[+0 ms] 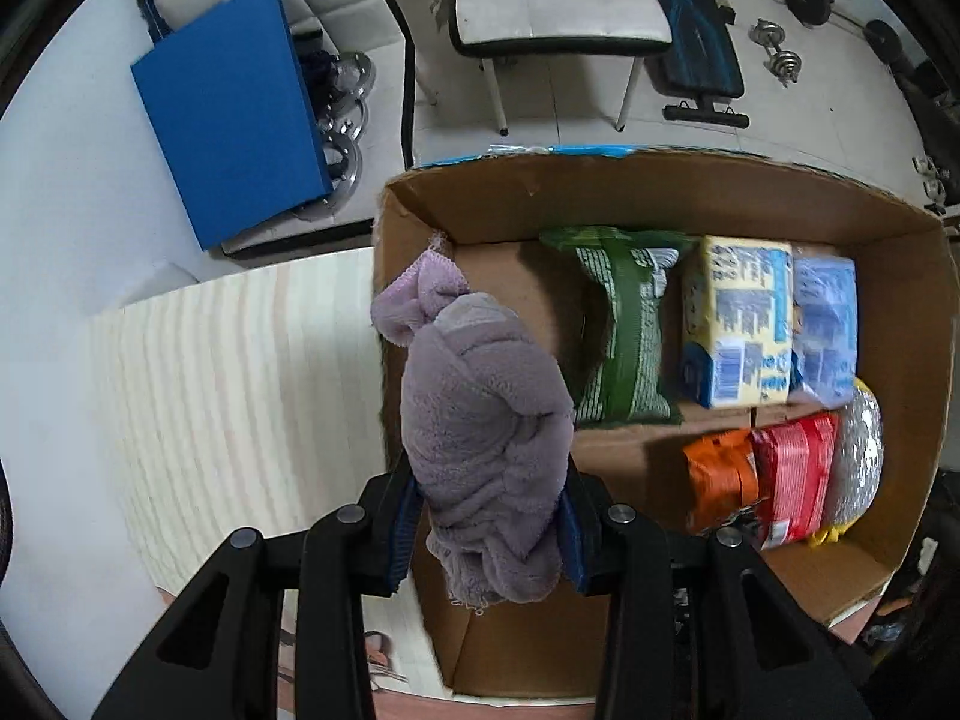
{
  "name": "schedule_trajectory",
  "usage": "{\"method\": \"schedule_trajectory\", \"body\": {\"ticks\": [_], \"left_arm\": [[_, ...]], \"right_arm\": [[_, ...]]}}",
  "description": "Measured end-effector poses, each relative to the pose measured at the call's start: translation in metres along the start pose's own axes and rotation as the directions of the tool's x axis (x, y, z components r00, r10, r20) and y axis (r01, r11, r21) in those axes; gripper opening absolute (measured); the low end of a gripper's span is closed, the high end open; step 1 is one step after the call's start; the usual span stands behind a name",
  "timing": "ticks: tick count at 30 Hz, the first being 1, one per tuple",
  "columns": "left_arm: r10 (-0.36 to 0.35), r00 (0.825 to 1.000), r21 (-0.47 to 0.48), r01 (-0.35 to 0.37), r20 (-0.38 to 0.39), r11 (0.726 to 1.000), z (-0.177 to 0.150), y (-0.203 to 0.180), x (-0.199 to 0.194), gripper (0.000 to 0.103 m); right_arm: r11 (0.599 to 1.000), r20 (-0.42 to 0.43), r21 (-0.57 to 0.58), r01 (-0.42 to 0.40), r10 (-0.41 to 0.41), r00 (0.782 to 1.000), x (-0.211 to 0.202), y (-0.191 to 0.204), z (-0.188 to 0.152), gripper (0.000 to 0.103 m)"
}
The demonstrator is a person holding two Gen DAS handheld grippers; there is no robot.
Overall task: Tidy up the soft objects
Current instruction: 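Lower the towel and black bag into the box and open both tools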
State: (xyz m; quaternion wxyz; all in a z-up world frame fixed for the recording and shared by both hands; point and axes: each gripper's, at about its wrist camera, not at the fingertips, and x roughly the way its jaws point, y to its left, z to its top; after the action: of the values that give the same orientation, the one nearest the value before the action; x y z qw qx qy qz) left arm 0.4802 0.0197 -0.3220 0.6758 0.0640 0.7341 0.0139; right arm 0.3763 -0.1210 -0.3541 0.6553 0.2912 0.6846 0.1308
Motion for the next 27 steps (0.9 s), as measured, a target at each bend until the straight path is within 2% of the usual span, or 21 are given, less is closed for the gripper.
{"method": "schedule_trajectory", "body": {"ticks": [2,6,8,10,12,18,20,22,23,25,27], "left_arm": [[-0.03,0.999,-0.009,0.03,-0.038,1.0,0.007,0.001,0.012,0.036],[0.013,0.998,0.02,-0.012,-0.065,1.0,0.018,-0.002,0.027,0.038],[0.006,0.996,0.036,-0.003,-0.09,0.999,0.019,-0.003,0.029,0.038],[0.002,0.996,0.03,0.001,-0.094,1.0,0.021,-0.002,0.03,0.039],[-0.005,0.996,0.027,0.007,-0.09,1.0,0.022,-0.002,0.027,0.041],[0.005,0.998,0.005,-0.004,-0.069,1.0,0.022,-0.003,0.016,0.045],[0.007,0.999,-0.003,-0.007,-0.052,1.0,0.022,-0.004,0.012,0.055],[-0.02,0.999,-0.008,0.02,-0.033,1.0,0.018,-0.006,0.003,0.075],[-0.032,0.999,-0.011,0.031,-0.027,0.999,0.016,-0.007,0.0,0.08],[-0.043,0.999,-0.009,0.043,-0.012,0.999,0.013,-0.011,-0.004,0.098],[-0.029,0.999,-0.012,0.029,0.021,0.999,0.005,-0.016,-0.012,0.1]], "right_arm": [[1.0,-0.009,0.006,0.016,-0.016,1.0,0.011,-0.002,0.005,0.045],[0.998,-0.034,-0.015,0.066,-0.067,0.997,0.03,-0.001,0.013,0.046],[0.997,-0.05,-0.022,0.077,-0.078,0.996,0.034,0.0,0.014,0.049],[0.995,-0.06,-0.031,0.09,-0.092,0.994,0.037,0.003,0.016,0.058],[0.994,-0.05,-0.048,0.099,-0.101,0.994,0.036,0.007,0.018,0.076],[0.979,-0.019,-0.106,0.176,-0.179,0.984,0.02,0.019,0.021,0.079],[0.97,-0.01,-0.117,0.214,-0.216,0.976,0.012,0.017,0.022,0.079],[0.963,-0.007,-0.12,0.24,-0.242,0.97,0.004,0.013,0.021,0.08],[0.96,-0.003,-0.119,0.252,-0.254,0.967,-0.003,0.01,0.021,0.081],[0.95,0.014,-0.123,0.288,-0.289,0.957,-0.017,0.004,0.019,0.089],[0.935,0.041,-0.124,0.332,-0.329,0.943,-0.029,-0.002,0.019,0.093]]}}
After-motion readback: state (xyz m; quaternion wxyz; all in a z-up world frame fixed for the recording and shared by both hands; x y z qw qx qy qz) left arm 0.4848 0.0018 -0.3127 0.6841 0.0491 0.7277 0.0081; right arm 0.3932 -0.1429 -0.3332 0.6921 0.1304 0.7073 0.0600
